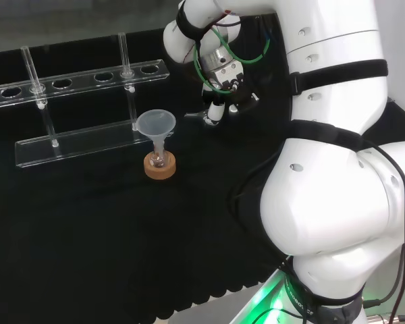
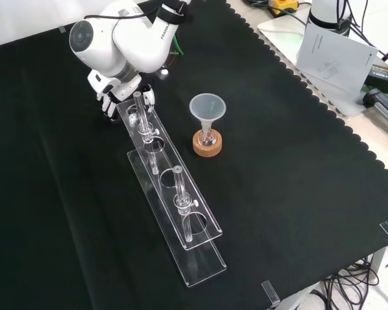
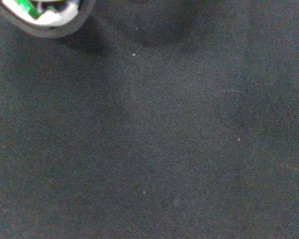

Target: Pick up the weighing funnel.

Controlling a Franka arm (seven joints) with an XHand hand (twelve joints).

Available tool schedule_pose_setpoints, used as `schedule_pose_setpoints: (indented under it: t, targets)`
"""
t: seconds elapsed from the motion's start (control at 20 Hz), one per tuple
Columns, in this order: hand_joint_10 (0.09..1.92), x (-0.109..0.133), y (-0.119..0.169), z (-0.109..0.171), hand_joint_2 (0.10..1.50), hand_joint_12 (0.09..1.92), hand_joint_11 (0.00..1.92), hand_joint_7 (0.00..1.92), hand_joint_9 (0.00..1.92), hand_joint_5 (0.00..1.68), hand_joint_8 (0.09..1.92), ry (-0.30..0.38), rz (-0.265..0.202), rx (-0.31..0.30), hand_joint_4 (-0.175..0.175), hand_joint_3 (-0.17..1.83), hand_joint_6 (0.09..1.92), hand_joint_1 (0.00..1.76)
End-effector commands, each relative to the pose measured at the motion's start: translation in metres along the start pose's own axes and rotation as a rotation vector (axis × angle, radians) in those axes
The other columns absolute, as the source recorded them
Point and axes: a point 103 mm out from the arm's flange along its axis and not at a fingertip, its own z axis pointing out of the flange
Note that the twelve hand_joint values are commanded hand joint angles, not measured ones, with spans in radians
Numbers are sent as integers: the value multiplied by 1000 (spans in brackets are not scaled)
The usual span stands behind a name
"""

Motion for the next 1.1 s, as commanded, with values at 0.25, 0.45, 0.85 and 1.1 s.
schedule_pose_setpoints:
  t: [0.25,0.45,0.85,1.1]
  targets:
    - [522,4,6,1,847,1272,497,539,796,1112,679,-52,37,-16,164,370,797,1041]
    - [469,1,3,0,772,1229,564,575,855,1157,654,-54,49,-20,175,525,824,1074]
    - [438,-10,-17,-17,731,1179,655,580,898,1155,658,-28,62,-60,175,611,862,1079]
    - [433,-18,-41,-35,731,1174,664,577,896,1155,658,-32,82,-85,175,611,861,1079]
